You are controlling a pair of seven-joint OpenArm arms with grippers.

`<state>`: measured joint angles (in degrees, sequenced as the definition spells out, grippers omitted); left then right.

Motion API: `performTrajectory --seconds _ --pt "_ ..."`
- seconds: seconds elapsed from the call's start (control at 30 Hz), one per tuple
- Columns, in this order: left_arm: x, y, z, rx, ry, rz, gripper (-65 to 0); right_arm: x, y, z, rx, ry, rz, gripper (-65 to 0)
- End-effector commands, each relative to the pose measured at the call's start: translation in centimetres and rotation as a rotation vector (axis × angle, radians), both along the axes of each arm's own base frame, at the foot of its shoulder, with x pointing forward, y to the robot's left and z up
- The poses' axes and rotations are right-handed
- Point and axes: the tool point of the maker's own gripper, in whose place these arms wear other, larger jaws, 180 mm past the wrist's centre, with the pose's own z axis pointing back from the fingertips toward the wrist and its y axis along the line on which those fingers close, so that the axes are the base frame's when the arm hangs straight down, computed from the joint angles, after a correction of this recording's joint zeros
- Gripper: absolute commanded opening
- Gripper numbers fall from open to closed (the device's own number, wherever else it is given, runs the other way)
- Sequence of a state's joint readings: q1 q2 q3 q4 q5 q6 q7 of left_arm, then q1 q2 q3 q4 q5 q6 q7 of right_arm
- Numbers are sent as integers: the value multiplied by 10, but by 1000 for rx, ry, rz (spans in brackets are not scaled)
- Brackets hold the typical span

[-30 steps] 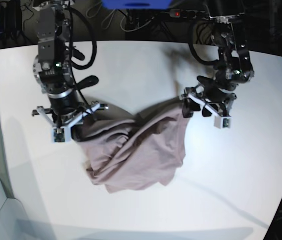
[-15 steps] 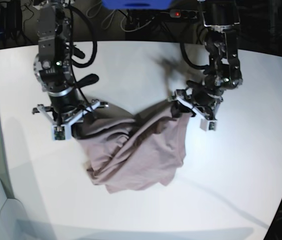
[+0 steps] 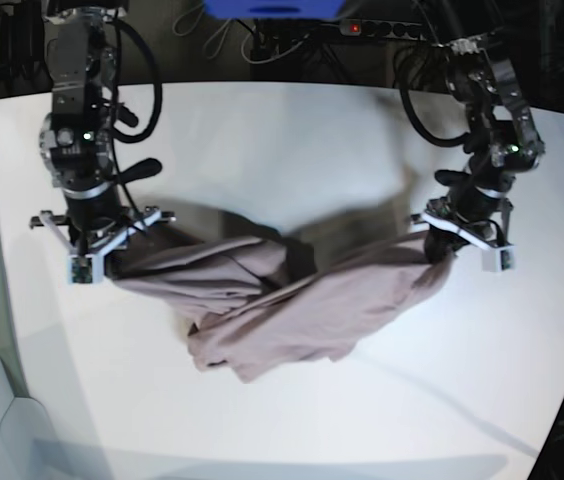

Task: Layout the t-shirt on the table in an organized manner, then fold the t-shirt properly
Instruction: 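Pull both grippers apart to stretch the shirt across the table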

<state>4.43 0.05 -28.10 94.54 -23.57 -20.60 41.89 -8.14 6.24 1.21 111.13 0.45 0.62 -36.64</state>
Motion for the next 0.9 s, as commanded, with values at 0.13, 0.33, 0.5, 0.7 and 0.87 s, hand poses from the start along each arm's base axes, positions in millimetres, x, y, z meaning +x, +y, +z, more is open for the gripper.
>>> performTrajectory --seconds 0.13,0.33,0.5,0.7,0.87 --pt "6 49 42 -25 -130 70 -649 12 -20 29 -65 -93 -6 -650" --pt "-4 103 65 -33 -190 168 -649 24 -45 59 -102 -166 -54 -650" --pt "-13 115 62 -9 -170 180 -649 27 -67 65 -107 -179 -115 -650" --pt "-19 113 53 -10 -145 183 -649 30 -69 61 -105 -172 -121 -650" --pt "-19 120 53 -2 -142 192 -649 40 -70 75 -101 -209 -125 -650"
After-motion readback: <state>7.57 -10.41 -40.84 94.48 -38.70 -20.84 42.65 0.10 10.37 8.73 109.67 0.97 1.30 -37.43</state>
